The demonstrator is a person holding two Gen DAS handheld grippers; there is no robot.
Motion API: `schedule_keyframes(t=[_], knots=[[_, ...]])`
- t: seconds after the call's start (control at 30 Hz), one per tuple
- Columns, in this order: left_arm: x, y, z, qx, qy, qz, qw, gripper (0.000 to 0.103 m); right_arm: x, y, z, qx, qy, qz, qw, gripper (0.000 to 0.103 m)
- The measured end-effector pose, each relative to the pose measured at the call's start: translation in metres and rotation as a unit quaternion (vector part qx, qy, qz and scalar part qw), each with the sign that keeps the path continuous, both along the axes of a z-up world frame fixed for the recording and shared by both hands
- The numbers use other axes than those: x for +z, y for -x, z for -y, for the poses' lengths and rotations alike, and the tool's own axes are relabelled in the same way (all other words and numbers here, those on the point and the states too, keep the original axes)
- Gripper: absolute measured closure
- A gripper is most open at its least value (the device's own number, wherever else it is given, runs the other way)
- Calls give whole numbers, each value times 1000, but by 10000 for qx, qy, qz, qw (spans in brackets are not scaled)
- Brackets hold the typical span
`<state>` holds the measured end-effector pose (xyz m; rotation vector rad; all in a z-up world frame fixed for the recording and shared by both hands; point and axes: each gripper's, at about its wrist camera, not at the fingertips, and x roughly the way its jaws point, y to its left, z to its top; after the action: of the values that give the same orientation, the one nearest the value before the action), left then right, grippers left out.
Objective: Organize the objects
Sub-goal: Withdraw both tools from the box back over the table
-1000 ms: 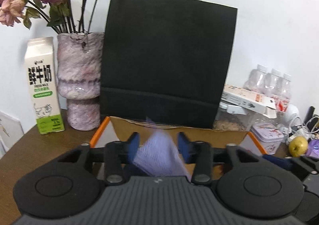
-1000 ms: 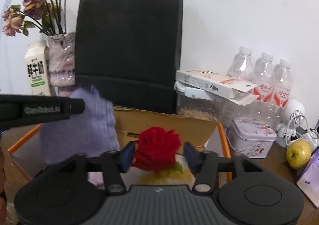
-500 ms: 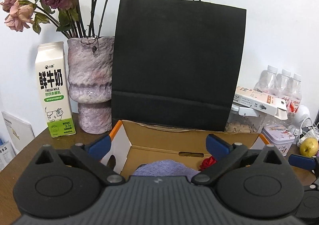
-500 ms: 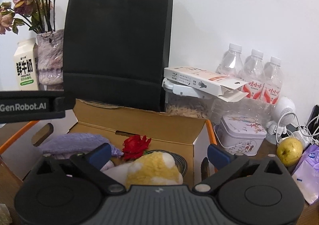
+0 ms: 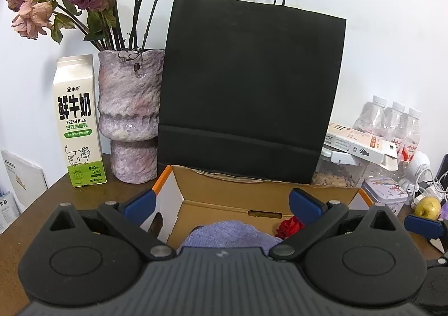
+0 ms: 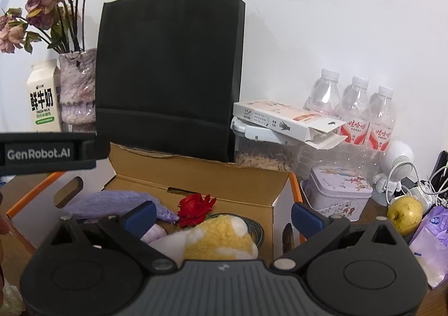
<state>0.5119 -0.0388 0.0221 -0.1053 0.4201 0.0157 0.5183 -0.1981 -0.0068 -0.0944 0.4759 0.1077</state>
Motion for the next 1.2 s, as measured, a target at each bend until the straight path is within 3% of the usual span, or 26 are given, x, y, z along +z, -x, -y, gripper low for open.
schedule_keyframes(t=[0.53,1.2], knots=[[11,37,-8,-96,38,80,9999,0,16,34,7,87,-101,261,9996,0],[15,126,-21,-296,-141,172,9993,0,24,128,11,259,-56,704,9972,0]])
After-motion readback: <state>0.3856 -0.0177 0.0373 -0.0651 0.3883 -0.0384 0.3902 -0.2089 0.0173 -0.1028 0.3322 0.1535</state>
